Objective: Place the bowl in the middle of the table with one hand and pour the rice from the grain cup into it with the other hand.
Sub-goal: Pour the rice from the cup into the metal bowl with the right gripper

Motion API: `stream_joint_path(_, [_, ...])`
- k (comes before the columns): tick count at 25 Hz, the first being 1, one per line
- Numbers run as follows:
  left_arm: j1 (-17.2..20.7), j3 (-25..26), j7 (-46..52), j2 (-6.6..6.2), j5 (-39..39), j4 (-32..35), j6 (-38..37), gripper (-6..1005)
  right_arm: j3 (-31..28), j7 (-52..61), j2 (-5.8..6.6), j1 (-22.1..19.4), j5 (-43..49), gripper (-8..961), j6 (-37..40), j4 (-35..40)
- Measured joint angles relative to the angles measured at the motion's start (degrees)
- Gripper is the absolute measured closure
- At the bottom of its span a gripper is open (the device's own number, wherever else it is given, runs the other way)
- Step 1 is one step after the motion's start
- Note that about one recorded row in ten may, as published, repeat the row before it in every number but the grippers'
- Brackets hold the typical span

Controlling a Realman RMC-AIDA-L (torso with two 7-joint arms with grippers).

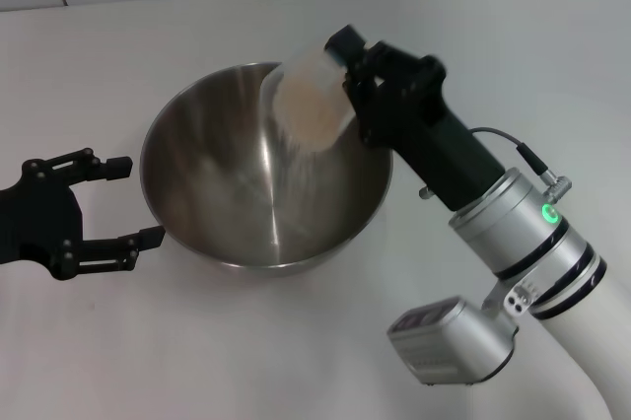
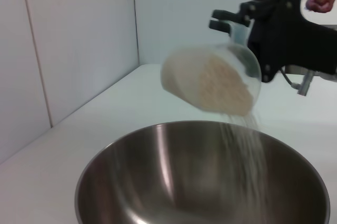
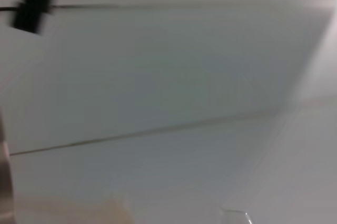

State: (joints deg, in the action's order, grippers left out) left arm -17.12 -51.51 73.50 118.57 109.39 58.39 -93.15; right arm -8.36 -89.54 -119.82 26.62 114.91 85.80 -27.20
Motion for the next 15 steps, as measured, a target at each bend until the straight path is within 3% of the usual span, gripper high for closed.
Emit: stream_joint_path(15, [-0.6,-0.7,0.1,0.0,0.0,0.3,0.2,133,-0.2,-42.5,-0.06,0.6,4.0,945,-8.2,-3.6])
